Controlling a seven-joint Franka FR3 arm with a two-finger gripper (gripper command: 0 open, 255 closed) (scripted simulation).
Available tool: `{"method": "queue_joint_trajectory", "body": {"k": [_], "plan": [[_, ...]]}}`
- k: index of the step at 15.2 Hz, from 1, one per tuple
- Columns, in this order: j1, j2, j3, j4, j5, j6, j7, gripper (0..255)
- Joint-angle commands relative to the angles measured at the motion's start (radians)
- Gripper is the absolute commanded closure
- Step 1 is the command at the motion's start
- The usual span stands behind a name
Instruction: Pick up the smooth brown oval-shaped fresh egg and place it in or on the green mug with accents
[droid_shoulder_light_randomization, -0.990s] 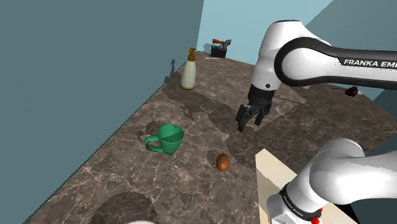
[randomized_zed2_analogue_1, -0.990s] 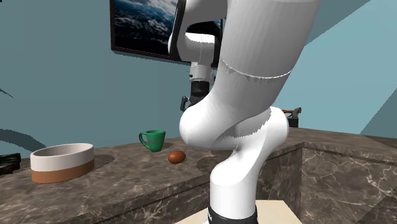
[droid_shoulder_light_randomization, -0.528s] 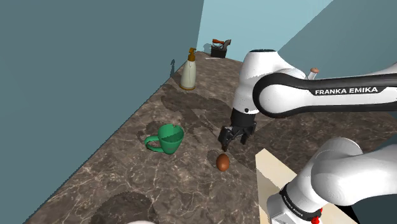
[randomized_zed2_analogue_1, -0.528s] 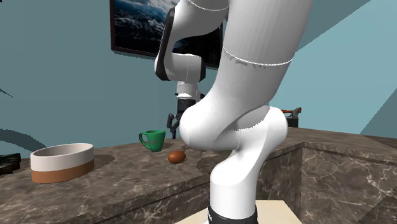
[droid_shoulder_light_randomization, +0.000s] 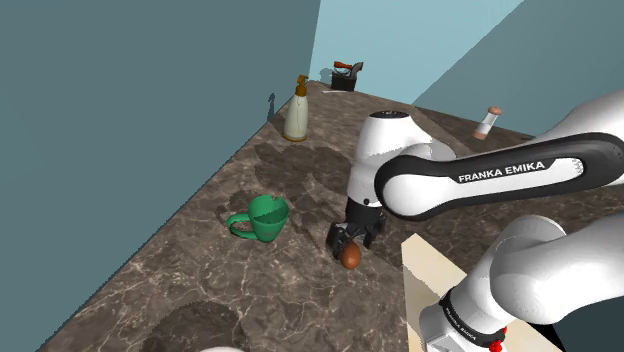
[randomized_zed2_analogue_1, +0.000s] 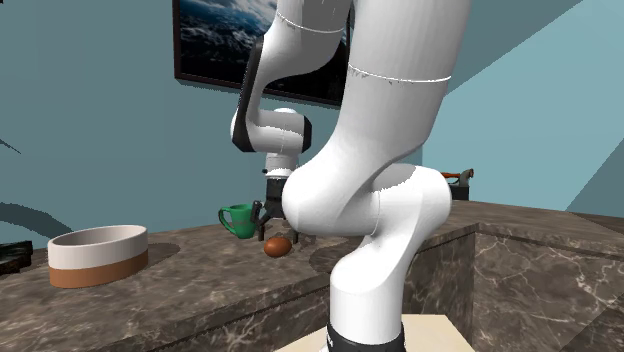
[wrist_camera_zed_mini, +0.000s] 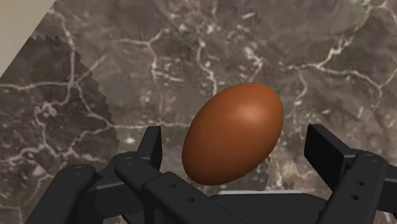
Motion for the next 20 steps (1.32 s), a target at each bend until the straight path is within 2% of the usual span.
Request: {"method": "queue_joint_trajectory", "body": {"k": [1,3,10,11,20], "plan": [[0.002,0.024,0.010,-0.016,0.008,0.041,-0.002,0],[0.004,0.041,0.017,-0.028,0.015,0.070,-0.003,0],[0.004,0.041,0.017,-0.028,0.015,0.070,-0.003,0],[0.004,0.041,0.017,-0.028,0.015,0.070,-0.003,255],[0.004,0.041,0.017,-0.028,0.015,0.070,-0.003,255]]}}
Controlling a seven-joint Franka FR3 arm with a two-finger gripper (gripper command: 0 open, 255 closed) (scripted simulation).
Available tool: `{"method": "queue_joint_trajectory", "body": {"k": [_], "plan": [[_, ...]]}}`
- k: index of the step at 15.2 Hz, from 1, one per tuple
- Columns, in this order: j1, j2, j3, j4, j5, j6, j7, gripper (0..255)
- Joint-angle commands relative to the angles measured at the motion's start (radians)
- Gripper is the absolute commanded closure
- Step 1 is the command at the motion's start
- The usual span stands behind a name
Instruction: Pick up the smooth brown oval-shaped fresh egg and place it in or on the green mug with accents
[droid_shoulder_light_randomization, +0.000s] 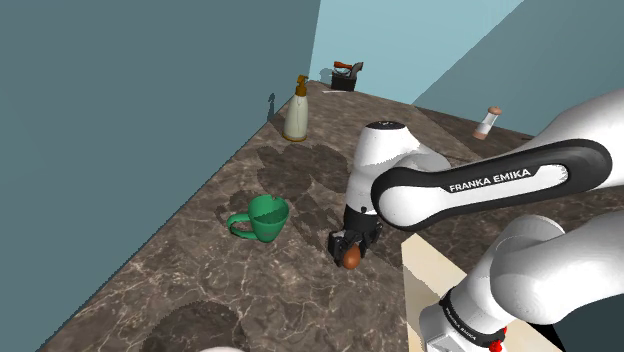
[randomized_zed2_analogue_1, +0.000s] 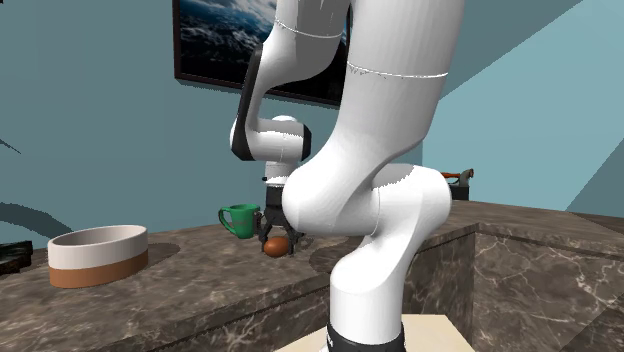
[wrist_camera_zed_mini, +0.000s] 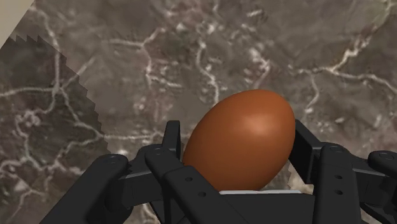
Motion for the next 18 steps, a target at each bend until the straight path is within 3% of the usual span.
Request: {"method": "queue_joint_trajectory", "body": {"k": [1,18], "plan": [[0.000,-0.013,-0.004,0.005,-0.003,-0.019,0.001,255],[-0.007,-0.166,-0.070,0.148,-0.059,-0.312,0.027,255]]}}
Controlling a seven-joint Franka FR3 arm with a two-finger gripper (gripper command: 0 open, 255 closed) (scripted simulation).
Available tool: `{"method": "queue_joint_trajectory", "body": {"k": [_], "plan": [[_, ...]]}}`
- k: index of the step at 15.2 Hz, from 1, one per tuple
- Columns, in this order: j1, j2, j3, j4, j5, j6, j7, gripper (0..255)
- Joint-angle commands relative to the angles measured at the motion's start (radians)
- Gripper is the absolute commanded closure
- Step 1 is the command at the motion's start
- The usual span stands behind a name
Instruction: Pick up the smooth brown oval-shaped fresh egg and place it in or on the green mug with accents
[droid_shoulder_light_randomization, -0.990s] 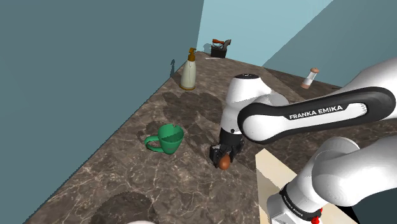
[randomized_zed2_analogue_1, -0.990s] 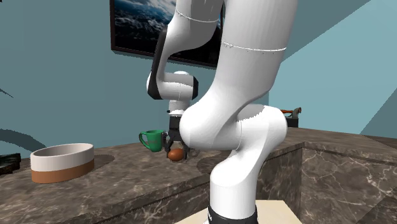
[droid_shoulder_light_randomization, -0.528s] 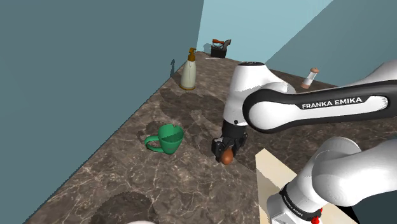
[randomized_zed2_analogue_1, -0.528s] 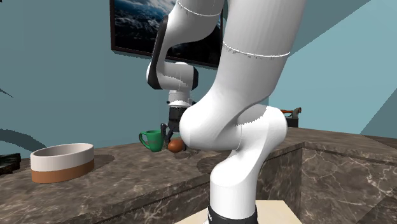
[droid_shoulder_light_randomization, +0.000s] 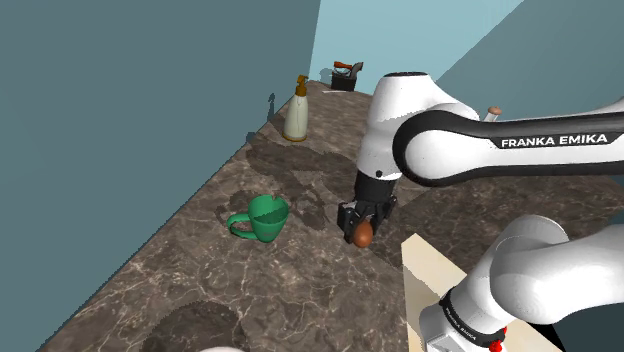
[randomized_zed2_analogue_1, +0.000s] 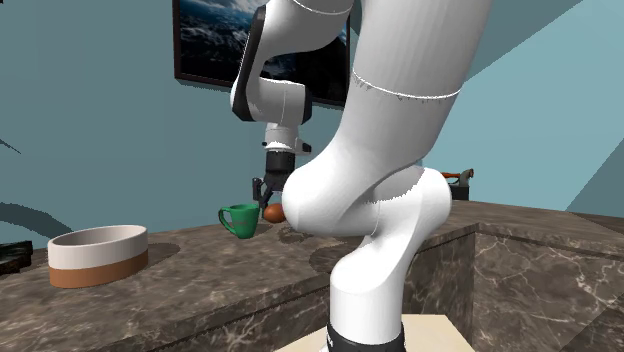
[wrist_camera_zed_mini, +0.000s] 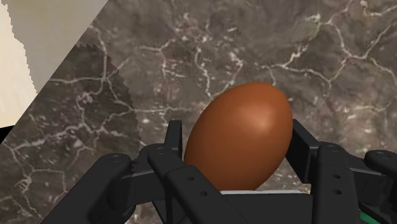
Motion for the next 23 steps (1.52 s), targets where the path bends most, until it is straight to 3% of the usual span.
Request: {"method": "queue_joint_trajectory", "body": {"k": [1,15,23], "plan": [[-0.001,-0.011,-0.007,0.021,-0.006,-0.032,0.004,255],[-0.012,-0.048,-0.049,0.178,-0.044,-0.225,0.024,255],[-0.055,0.294,0.067,0.434,-0.072,-0.121,0.128,255]]}}
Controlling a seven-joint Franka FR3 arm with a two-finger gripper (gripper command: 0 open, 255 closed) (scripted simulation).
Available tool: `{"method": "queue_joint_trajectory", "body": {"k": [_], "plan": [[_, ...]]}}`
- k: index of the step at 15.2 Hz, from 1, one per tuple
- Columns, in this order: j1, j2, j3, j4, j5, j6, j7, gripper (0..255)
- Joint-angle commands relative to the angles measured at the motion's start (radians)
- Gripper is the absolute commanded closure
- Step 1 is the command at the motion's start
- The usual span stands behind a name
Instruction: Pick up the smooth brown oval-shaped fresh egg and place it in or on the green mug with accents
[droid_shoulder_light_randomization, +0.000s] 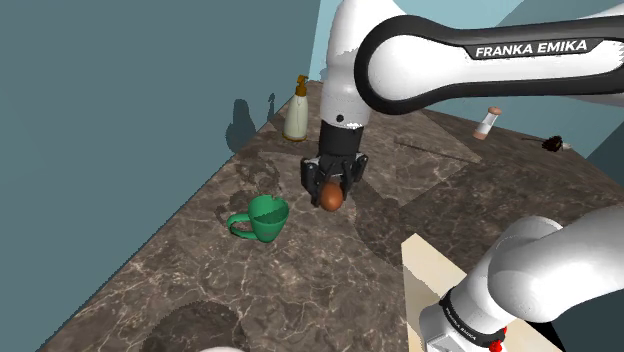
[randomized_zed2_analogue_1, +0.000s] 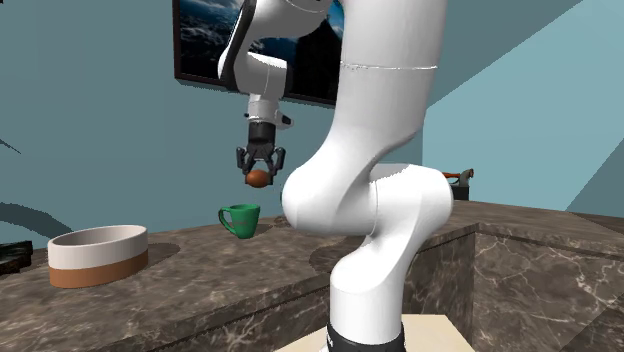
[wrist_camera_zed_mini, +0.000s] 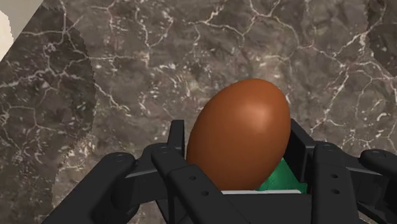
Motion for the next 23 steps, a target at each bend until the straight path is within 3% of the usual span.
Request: {"method": "queue_joint_trajectory", "body": {"k": [1,10,23], "plan": [[-0.012,0.091,0.027,0.069,-0.020,0.024,0.029,255],[-0.010,0.498,0.125,0.457,-0.188,0.028,0.209,255],[-0.001,0.543,0.123,0.333,-0.207,0.192,0.210,255]]}}
